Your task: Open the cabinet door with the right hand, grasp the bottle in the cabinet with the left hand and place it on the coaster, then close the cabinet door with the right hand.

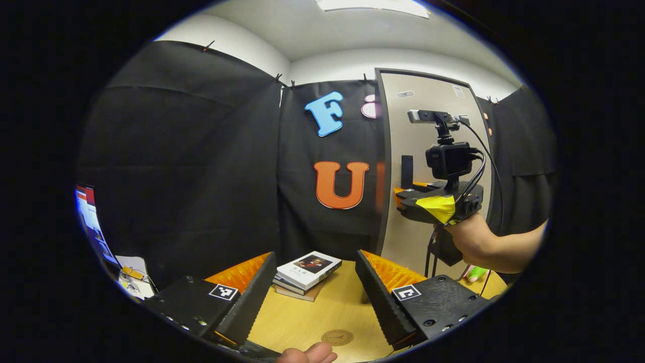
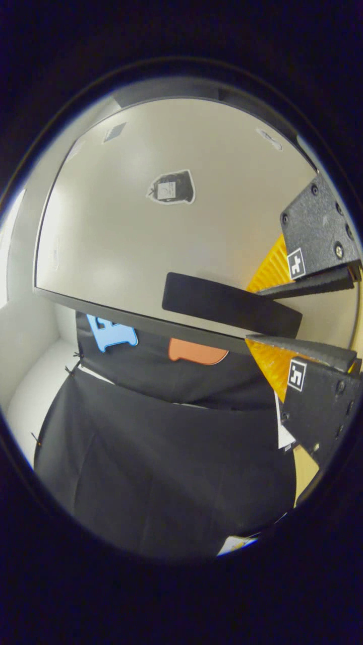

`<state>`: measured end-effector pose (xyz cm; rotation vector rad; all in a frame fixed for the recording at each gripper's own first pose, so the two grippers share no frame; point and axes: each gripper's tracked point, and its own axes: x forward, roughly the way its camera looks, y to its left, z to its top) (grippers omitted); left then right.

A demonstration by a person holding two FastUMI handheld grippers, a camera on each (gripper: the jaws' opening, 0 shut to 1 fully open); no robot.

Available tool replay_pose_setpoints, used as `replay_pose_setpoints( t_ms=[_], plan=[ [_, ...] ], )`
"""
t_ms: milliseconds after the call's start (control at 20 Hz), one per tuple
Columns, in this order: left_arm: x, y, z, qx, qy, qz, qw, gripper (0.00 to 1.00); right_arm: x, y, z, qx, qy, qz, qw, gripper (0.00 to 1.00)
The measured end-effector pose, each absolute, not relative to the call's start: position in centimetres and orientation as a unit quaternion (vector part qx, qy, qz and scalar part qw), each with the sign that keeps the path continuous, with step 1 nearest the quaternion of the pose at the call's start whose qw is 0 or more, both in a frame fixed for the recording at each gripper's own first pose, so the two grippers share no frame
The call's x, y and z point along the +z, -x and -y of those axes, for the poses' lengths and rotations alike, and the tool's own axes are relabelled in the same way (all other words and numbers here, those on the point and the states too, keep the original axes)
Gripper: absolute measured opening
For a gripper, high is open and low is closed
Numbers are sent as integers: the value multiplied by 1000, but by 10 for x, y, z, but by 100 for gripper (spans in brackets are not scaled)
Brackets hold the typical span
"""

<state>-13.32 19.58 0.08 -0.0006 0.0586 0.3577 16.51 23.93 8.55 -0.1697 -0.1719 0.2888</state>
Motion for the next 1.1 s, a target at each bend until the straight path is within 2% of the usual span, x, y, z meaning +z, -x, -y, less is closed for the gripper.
replay_pose_setpoints(
  t_ms=[200, 400, 650, 1100],
  plan=[
    [-10, 136, -206, 178, 17, -43, 983, 95, 83, -165, -238, 154, 87, 74, 982, 33],
    [-17, 135, -204, 165, 37, -47, 984, 95, 82, -161, -239, 174, 83, 51, 980, 28],
    [-21, 130, -191, 130, 48, -48, 989, 95, 81, -146, -238, 185, 90, 41, 978, 27],
    [-30, 126, -156, 70, 72, -58, 993, 95, 80, -78, -219, 224, 70, 37, 971, 27]
  ],
)
